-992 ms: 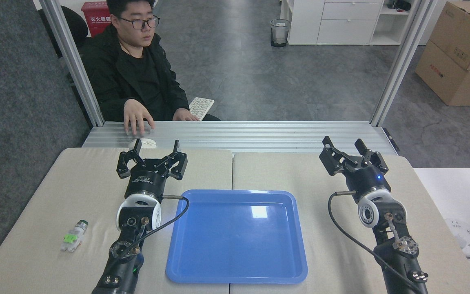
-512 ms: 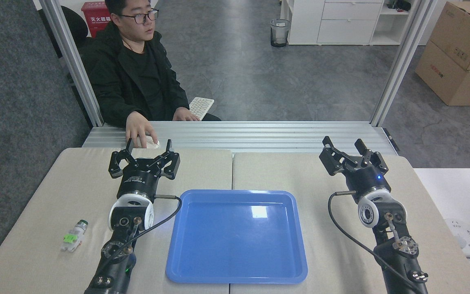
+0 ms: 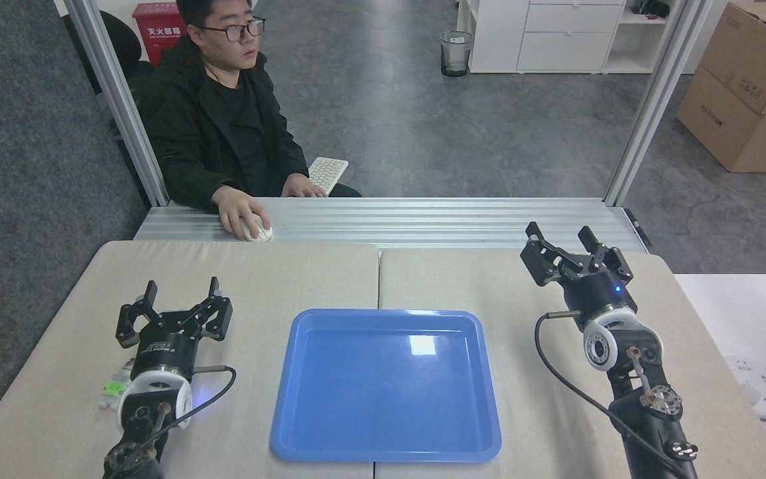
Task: Pick up switch part and place in tray
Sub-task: 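Move the left gripper down toward the green switch part, then close the left gripper on the green switch part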
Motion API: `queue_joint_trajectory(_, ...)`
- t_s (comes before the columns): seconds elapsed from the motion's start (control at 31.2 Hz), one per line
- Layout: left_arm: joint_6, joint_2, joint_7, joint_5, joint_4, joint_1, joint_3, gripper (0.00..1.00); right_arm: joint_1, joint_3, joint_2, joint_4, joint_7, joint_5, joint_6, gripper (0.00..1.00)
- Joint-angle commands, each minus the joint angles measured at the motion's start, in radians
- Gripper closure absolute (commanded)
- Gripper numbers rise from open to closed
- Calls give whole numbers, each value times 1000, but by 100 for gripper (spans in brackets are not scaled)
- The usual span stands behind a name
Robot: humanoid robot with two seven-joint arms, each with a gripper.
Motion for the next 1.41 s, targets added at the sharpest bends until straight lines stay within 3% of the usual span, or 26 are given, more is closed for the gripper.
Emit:
queue_joint_trajectory(0.0, -31, 206, 57, 96, 182, 55, 114, 0, 1, 0, -1, 0, -1, 1, 0, 0)
queue_joint_trajectory(0.29, -143, 212, 96, 91, 190, 101, 157, 0, 0, 0, -1, 0, -1, -1, 2, 0)
queue_joint_trajectory(0.48, -272, 213, 147, 86, 179, 143, 160, 0, 0, 0, -1, 0, -1, -1, 2, 0)
queue_joint_trajectory(0.96, -278, 218, 222, 28, 231, 175, 146, 0, 0, 0, -3, 0, -1, 1, 2, 0)
queue_joint_trajectory(1.18, -281, 212, 244, -7, 236, 193, 83, 0, 0, 0, -3, 0, -1, 1, 2, 0)
queue_joint_trajectory(1.38, -329, 207, 244, -4, 237, 192, 65, 0, 0, 0, -3, 0, -1, -1, 2, 0)
